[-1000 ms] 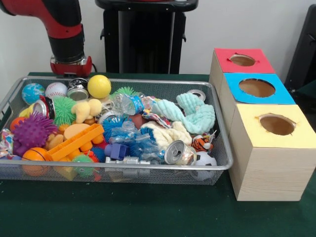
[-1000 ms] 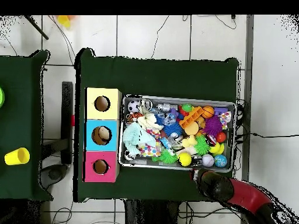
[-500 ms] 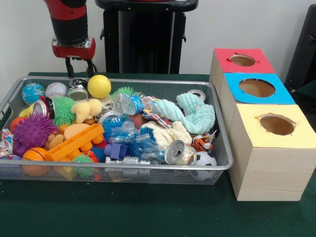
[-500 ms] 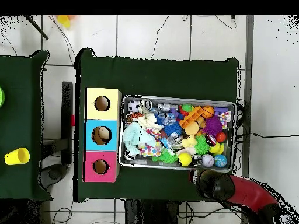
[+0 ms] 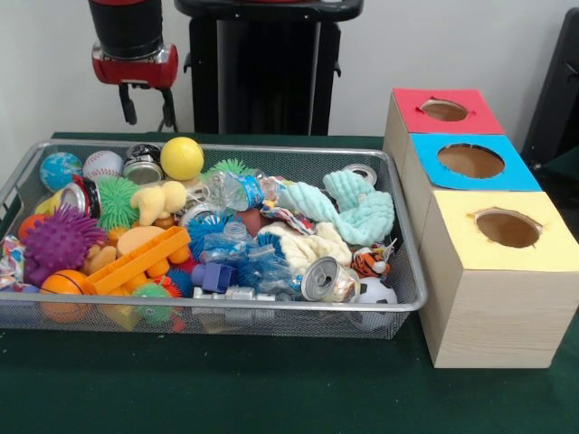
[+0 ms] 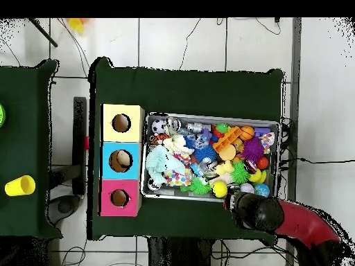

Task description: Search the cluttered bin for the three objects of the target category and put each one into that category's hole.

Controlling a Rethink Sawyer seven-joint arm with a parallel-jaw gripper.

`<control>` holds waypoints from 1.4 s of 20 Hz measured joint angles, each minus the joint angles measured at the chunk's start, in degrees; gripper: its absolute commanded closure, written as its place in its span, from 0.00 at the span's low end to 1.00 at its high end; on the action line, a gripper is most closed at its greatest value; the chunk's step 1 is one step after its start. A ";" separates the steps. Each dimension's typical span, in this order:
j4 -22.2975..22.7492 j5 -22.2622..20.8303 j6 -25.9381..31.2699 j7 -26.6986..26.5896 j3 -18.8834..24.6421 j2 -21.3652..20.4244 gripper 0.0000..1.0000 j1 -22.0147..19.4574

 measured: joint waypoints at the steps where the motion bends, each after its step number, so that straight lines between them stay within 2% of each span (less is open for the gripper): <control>1: -0.02 0.40 0.54 0.00 0.31 -0.38 0.00 0.13; 5: -0.07 1.68 2.83 0.00 1.86 -2.06 0.00 1.06; 12: -0.53 1.65 2.88 0.00 2.09 -2.31 0.00 3.37; 21: -2.40 1.65 1.03 0.00 2.05 1.54 0.00 4.31; 28: -3.70 1.65 0.84 0.00 1.97 3.07 0.00 2.67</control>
